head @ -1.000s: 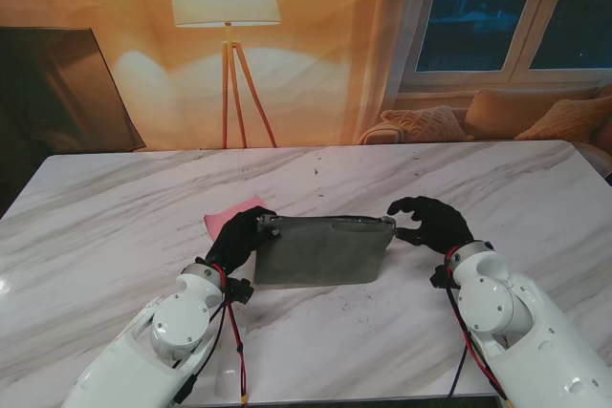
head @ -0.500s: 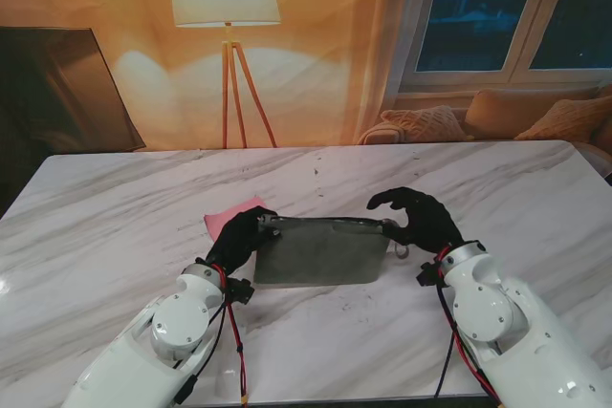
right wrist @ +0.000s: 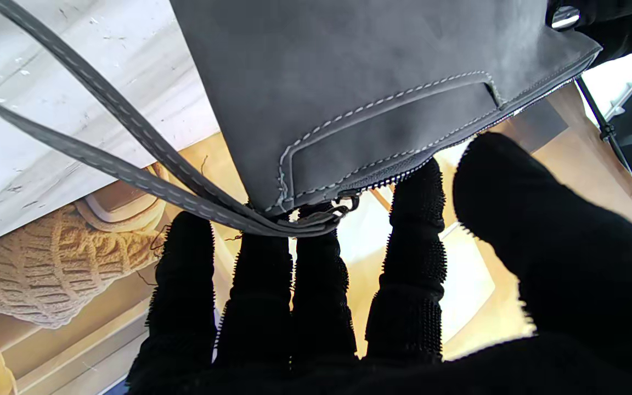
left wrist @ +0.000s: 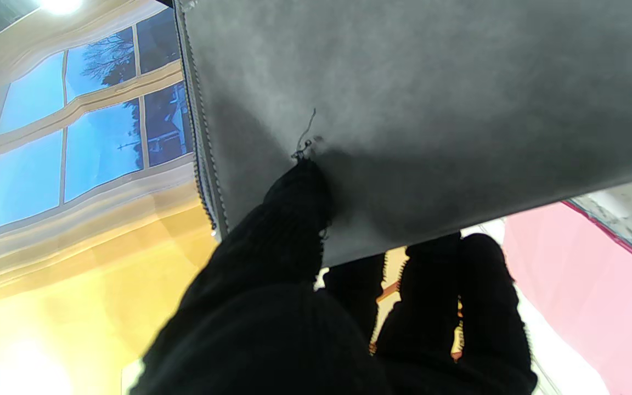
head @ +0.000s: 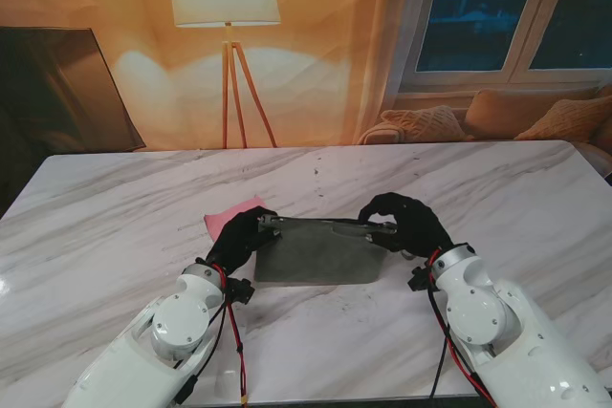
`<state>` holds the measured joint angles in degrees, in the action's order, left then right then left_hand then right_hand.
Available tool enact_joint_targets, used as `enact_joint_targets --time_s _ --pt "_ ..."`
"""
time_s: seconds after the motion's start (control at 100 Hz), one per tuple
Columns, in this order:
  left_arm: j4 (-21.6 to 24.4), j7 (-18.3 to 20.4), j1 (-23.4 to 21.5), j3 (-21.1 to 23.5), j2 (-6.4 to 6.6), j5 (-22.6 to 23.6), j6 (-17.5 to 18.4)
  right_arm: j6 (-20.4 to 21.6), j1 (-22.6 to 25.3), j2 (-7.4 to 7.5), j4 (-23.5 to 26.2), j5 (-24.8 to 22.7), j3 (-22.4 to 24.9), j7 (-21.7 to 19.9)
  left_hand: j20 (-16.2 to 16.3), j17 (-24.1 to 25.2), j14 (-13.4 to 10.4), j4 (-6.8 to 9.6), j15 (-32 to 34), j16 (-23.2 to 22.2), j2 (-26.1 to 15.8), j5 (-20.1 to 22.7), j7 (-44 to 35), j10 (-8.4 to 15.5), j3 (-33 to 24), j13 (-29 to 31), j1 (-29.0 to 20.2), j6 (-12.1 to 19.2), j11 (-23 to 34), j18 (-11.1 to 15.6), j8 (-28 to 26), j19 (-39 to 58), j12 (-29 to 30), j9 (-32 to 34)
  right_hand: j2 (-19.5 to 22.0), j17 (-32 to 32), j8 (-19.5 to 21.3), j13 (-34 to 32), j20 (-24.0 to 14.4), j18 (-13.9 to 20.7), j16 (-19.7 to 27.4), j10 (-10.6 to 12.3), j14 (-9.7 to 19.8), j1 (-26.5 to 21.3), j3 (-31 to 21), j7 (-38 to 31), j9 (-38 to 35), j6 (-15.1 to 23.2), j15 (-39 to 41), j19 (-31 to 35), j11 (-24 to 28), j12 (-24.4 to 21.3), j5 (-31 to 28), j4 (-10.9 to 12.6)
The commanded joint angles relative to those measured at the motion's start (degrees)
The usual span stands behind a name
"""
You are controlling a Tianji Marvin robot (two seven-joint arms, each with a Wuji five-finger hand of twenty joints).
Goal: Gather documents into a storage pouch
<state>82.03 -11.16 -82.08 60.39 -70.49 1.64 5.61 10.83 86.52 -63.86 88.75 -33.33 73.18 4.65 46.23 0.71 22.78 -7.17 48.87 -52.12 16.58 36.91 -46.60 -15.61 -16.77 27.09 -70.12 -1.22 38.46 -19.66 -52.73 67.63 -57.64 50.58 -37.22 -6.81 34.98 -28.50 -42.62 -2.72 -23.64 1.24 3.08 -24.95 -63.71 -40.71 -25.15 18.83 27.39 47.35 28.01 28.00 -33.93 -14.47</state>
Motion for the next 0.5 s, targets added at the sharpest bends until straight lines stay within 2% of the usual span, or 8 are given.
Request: enact_joint_targets --time_s 0.0,0.03,0.05,0.08,0.33,0.49 --pt "0.41 0.68 -0.14 -0.04 -0.34 -0.23 -0.08 0.38 -0.04 0.1 -0.47 -0.93 -0.2 -0.81 -0.46 0.5 0.79 2.18 0.35 0.17 -4.67 7.76 -8.36 1.64 -3.68 0.09 -3.61 0.01 0.65 4.37 -4.98 0.66 0.69 1.33 -1.59 0.01 -0.95 -0.3 -1.5 1.28 0.16 0.51 1.48 -1.35 -1.88 -2.93 -1.22 1.13 -0.34 -0.83 0.09 0.11 -3.21 -1.77" --pt "0.42 0.62 -0.15 -0.04 -0.36 -0.27 -0.11 0.57 -0.07 0.16 -0.57 -1.32 -0.25 -0.8 -0.46 0.5 0.83 2.17 0.37 0.16 -4.6 7.74 -8.34 1.61 -3.74 0.07 -3.57 -0.05 0.69 4.37 -4.96 0.66 0.69 1.35 -1.8 0.0 -0.89 -0.32 -1.52 1.2 0.17 0.47 1.4 -1.53 -1.65 -3.57 -1.27 1.2 -0.34 -0.81 0.1 0.11 -3.79 -2.0" --pt "0.44 0.58 -0.15 -0.05 -0.37 -0.3 -0.13 0.69 -0.08 0.19 -0.64 -1.58 -0.28 -0.8 -0.46 0.5 0.84 2.16 0.42 0.14 -4.56 7.74 -8.34 1.56 -3.78 0.16 -3.55 -0.05 0.7 4.37 -4.95 0.66 0.69 1.37 -1.98 0.07 -2.86 -0.35 -1.53 1.24 0.22 0.46 1.41 -1.91 -1.4 -5.91 -1.36 1.37 -0.29 -0.81 0.09 0.06 -3.77 -2.29" --pt "0.45 0.52 -0.15 -0.07 -0.39 -0.32 -0.16 0.81 -0.1 0.24 -0.72 -2.0 -0.34 -0.75 -0.46 0.5 0.84 2.15 0.42 0.14 -4.56 7.69 -8.3 1.49 -3.84 0.08 -3.5 -0.08 0.73 4.37 -4.92 0.66 0.69 1.38 -2.1 0.1 -3.42 -0.32 -1.53 1.27 0.24 0.48 1.41 -2.06 -1.28 -6.73 -1.45 1.32 -0.29 -0.82 0.12 0.06 -3.95 -2.42" --pt "0.47 0.06 -0.15 -0.15 -0.52 -0.31 -0.34 1.65 -0.2 0.46 -1.39 -4.42 -0.66 0.03 -0.52 0.31 0.99 2.07 0.67 0.06 -4.35 7.75 -8.26 1.43 -4.43 0.22 -3.17 -0.19 0.94 4.28 -4.77 0.6 0.74 1.47 -2.83 -0.11 -2.34 -0.64 -1.57 1.31 0.21 0.39 1.52 -2.35 0.07 -10.77 -2.14 0.24 -0.05 -0.45 0.54 0.19 -5.25 -3.0" --pt "0.54 0.0 -0.22 -0.04 -0.59 -0.66 -0.66 1.85 -0.44 0.43 -2.53 -5.68 -0.91 1.31 -0.56 0.03 1.07 1.91 0.84 0.0 -3.87 7.87 -8.23 1.11 -5.17 0.29 -2.8 -0.34 1.18 4.15 -4.53 0.57 0.75 1.77 -3.24 -0.05 -2.34 -1.15 -1.72 1.1 -0.04 0.02 1.17 -0.59 1.92 -12.69 -3.48 -0.2 0.59 0.1 1.03 0.36 -9.23 -3.71"
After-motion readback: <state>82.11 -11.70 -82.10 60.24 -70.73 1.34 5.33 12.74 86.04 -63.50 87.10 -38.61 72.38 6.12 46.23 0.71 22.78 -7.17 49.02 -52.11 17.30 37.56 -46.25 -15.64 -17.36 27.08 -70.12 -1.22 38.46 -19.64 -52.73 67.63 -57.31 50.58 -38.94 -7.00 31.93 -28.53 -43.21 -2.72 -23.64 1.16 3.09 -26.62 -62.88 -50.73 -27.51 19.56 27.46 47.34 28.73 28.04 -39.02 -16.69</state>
